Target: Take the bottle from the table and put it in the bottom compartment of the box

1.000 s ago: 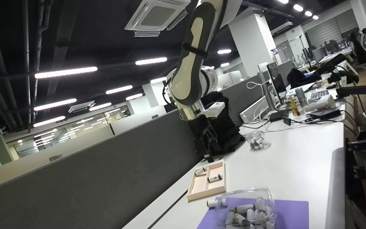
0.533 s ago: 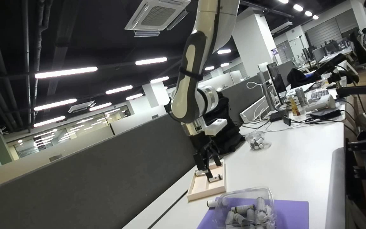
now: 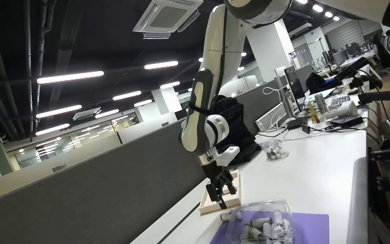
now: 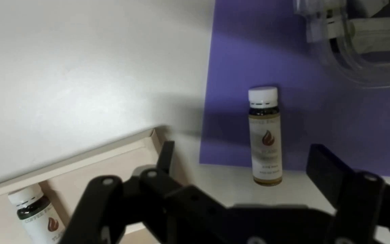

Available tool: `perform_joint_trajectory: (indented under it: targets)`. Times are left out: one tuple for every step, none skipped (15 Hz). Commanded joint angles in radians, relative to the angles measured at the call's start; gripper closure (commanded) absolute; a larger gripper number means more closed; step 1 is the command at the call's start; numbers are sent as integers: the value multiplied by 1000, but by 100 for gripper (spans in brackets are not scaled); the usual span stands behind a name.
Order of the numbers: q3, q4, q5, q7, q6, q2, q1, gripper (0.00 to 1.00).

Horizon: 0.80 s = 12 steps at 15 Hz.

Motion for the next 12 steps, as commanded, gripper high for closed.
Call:
perform_joint_trajectory:
  targets:
    - [8, 81, -39, 41, -58, 70, 9, 0]
    - [9, 88, -47, 41, -65, 81, 13, 0]
    - [11, 93, -53, 38, -74, 89, 15, 0]
    - [12, 98, -57, 35, -79, 97, 16, 25]
    - [13, 104, -64, 34, -85, 102, 19, 26]
    - [16, 108, -65, 30, -92, 106, 18, 32]
    - [18, 110, -67, 28, -95, 108, 19, 40]
    - [19, 113, -69, 26, -100, 109, 20, 47]
    - [20, 116, -74, 24, -105, 110, 21, 55]
    - [23, 119, -76, 20, -111, 110, 20, 61]
    - [25, 121, -78, 19, -114, 109, 20, 68]
    - [28, 122, -78, 16, -118, 107, 19, 75]
